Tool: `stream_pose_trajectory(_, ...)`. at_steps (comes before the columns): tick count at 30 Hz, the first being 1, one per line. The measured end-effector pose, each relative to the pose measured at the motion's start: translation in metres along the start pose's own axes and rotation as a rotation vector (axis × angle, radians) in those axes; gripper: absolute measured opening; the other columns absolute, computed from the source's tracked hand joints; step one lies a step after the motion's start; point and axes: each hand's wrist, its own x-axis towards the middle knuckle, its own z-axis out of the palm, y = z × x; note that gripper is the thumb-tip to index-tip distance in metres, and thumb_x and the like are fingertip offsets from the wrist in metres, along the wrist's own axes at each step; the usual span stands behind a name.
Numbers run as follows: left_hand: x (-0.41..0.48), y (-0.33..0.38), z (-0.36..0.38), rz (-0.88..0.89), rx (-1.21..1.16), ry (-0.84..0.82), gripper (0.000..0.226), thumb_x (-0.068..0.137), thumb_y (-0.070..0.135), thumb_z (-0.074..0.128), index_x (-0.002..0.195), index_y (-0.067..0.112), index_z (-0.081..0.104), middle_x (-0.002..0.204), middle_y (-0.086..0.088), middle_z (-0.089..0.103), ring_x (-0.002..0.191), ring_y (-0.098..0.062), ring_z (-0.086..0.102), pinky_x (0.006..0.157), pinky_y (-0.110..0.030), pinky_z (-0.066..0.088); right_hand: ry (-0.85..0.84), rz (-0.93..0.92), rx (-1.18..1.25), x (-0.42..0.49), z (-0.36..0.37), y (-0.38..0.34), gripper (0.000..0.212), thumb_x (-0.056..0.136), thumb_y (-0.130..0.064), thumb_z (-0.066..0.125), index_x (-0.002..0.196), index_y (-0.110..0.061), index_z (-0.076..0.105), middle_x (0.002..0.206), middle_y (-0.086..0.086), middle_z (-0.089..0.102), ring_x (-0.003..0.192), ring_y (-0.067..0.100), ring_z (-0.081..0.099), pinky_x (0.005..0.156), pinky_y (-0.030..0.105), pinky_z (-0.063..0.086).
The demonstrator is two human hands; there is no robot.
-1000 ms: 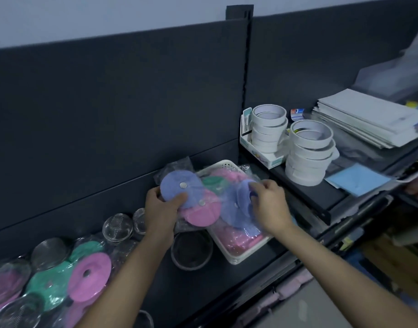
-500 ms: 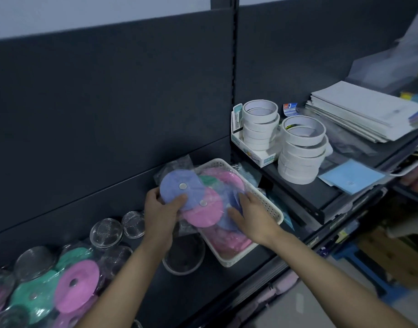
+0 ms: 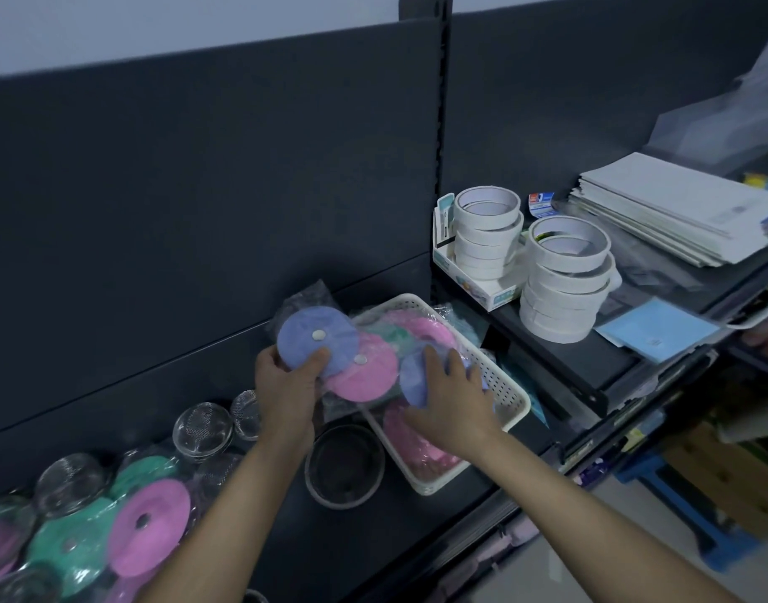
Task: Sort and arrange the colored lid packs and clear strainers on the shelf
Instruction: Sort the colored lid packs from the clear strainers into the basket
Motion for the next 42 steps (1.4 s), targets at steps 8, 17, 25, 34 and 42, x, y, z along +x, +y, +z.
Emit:
stream_pose_trajectory(8, -0.002, -0.014, 0.02, -0.022, 0.188, -0.203, 0.041, 0.078, -0.003, 0.07, 0.115, 0.007, 0.054, 0.112, -0.013, 0.065, 0.095, -0.025, 0.065, 0.082, -0.041, 0.056, 0.065, -0.135, 0.175, -0.002, -0.024, 0.045, 0.041, 0.097, -0.015, 0.039, 0.138, -0.015, 0.038, 0.107, 0.017, 0.066, 0.086, 0.03, 0.059, 0.076, 0.039, 0.05)
stream_pose_trajectory(17, -0.008, -0.024, 0.042, 0.363, 0.759, -0.418, 0.064, 0.071, 0.016, 0.074, 0.128, 0.025, 0.047, 0.119, 0.005, 0.045, 0.097, -0.004, 0.047, 0.088, -0.018, 0.043, -0.003, -0.068, 0.101, 0.013, -0.011, 0.042, 0.048, 0.093, -0.008, 0.046, 0.139, -0.012, 0.034, 0.104, 0.019, 0.062, 0.079, 0.026, 0.054, 0.065, 0.029, 0.04)
stream_pose_trajectory(25, -0.005, -0.025, 0.032, 0.254, 0.672, -0.325, 0.015, 0.084, 0.018, 0.065, 0.086, 0.005, 0.059, 0.102, -0.016, 0.058, 0.085, -0.023, 0.059, 0.071, -0.033, 0.049, -0.076, -0.083, 0.537, -0.004, -0.036, 0.046, 0.048, 0.084, -0.006, 0.056, 0.128, -0.023, 0.051, 0.109, -0.004, 0.065, 0.096, 0.013, 0.061, 0.08, 0.022, 0.048)
stream_pose_trajectory(34, -0.009, -0.005, 0.018, 0.055, 0.264, -0.364, 0.011, 0.086, 0.004, 0.063, 0.076, 0.008, 0.066, 0.091, -0.018, 0.068, 0.085, -0.032, 0.063, 0.08, -0.051, 0.053, 0.05, -0.101, 0.62, 0.014, -0.028, 0.053, 0.03, 0.093, -0.011, 0.05, 0.113, -0.027, 0.066, 0.101, 0.001, 0.071, 0.091, 0.014, 0.064, 0.091, 0.037, 0.048)
stream_pose_trajectory(42, -0.02, 0.006, 0.034, -0.007, 0.193, -0.615, 0.007, 0.083, 0.005, 0.065, 0.088, 0.0, 0.063, 0.087, -0.017, 0.065, 0.083, -0.03, 0.059, 0.084, -0.048, 0.048, -0.094, 0.039, 1.194, 0.009, -0.037, 0.062, 0.038, 0.089, -0.005, 0.038, 0.109, -0.01, 0.069, 0.108, 0.017, 0.07, 0.1, 0.032, 0.066, 0.086, 0.04, 0.054)
